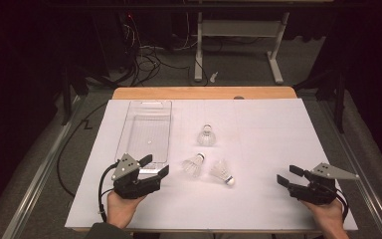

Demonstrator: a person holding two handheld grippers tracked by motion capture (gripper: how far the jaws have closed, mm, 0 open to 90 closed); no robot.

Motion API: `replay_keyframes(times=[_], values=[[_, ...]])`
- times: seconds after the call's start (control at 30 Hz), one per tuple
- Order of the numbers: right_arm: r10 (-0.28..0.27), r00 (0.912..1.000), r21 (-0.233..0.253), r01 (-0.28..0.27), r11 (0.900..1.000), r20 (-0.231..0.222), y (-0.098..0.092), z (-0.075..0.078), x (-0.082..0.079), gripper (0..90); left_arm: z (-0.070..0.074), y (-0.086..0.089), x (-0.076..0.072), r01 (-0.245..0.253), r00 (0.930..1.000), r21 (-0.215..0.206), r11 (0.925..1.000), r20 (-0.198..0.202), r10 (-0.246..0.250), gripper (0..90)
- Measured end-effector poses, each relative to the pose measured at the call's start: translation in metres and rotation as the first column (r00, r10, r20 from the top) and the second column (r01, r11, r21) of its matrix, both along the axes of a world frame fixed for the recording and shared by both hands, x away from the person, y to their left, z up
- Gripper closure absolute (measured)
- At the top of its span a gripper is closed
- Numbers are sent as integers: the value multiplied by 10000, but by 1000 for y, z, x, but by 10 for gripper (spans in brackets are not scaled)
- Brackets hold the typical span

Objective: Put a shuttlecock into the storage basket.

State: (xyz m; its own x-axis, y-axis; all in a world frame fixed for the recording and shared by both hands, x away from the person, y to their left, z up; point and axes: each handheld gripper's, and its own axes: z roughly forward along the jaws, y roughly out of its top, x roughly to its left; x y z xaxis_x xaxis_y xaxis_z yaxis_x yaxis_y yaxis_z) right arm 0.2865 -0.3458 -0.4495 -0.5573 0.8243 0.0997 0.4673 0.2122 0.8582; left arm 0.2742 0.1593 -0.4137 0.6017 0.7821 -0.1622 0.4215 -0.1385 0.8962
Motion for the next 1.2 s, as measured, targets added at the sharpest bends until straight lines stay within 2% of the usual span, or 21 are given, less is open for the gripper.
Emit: replay_keyframes(times=[0.4,1.2], values=[[51,10000,-18,-51,10000,24,0,0,0,347,2,-18,9,363,9993,-45,9993,-83,-363,318],[154,9999,-19,-154,9999,52,2,0,0,344,5,-49,27,734,9972,-127,9972,-160,-736,320]])
